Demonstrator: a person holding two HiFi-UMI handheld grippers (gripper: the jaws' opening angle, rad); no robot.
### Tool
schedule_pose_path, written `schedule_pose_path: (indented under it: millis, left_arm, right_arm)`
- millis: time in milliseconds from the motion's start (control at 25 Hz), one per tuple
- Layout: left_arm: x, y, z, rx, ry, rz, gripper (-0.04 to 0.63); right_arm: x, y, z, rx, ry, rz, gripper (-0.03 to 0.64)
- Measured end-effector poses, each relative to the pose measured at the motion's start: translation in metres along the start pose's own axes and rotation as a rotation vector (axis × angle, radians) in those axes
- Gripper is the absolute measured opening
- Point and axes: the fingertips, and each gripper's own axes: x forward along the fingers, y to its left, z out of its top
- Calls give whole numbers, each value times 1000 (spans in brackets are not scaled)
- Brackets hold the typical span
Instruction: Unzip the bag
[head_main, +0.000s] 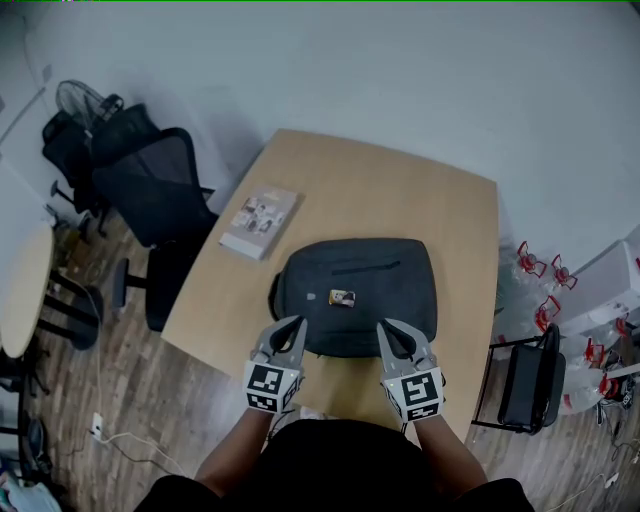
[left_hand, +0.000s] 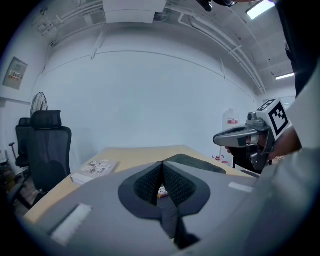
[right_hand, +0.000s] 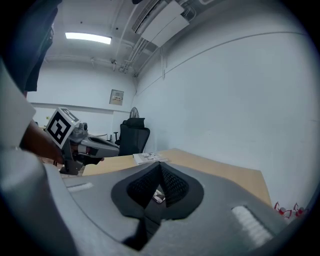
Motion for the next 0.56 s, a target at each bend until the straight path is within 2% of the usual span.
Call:
schedule_pose_path:
  millis: [560]
  left_arm:
    - [-8,-6,-1,6,-7,-14,18]
  right_arm:
    - [-6,1,6,-22,-37,-35,2]
